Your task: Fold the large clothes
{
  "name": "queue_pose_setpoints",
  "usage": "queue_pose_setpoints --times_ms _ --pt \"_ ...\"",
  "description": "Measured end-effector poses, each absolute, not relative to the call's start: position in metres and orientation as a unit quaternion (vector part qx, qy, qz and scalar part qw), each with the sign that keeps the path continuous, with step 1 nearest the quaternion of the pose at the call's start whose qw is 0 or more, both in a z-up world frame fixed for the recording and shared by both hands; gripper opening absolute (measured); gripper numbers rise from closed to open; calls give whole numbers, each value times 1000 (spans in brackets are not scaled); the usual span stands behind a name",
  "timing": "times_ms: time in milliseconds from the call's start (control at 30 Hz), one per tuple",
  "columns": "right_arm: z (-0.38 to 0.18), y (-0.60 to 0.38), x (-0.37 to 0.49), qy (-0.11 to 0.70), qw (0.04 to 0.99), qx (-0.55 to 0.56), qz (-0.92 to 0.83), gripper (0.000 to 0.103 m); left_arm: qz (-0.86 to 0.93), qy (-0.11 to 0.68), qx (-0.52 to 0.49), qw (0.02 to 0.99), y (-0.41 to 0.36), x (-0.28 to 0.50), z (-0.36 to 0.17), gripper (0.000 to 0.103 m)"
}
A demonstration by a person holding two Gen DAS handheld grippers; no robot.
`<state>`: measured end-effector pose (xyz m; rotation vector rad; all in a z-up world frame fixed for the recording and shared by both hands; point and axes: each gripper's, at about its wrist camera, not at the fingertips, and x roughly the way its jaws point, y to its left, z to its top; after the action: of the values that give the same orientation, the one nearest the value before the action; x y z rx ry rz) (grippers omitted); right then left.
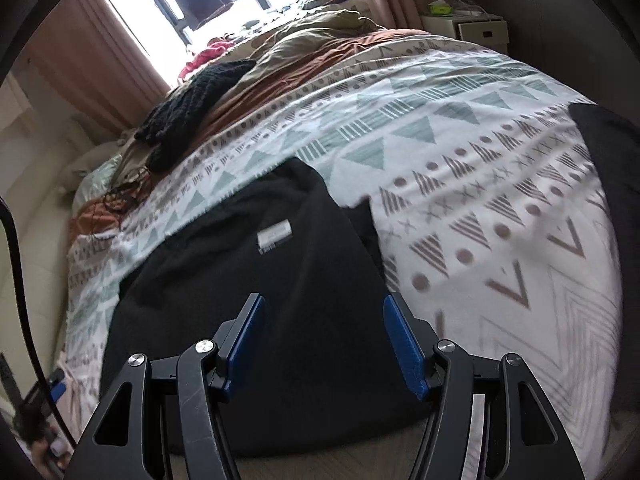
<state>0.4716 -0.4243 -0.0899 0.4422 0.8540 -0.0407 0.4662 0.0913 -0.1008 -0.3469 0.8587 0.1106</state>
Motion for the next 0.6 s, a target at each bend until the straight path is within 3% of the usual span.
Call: queue_pose_setpoints --times_ms 533,600 --pt "-101 -363 422 420 890 178 -7 61 81 435 -272 854 118 413 -154 76" --pt "-101 -348 423 426 887 178 17 55 79 441 -283 848 116 412 -163 76"
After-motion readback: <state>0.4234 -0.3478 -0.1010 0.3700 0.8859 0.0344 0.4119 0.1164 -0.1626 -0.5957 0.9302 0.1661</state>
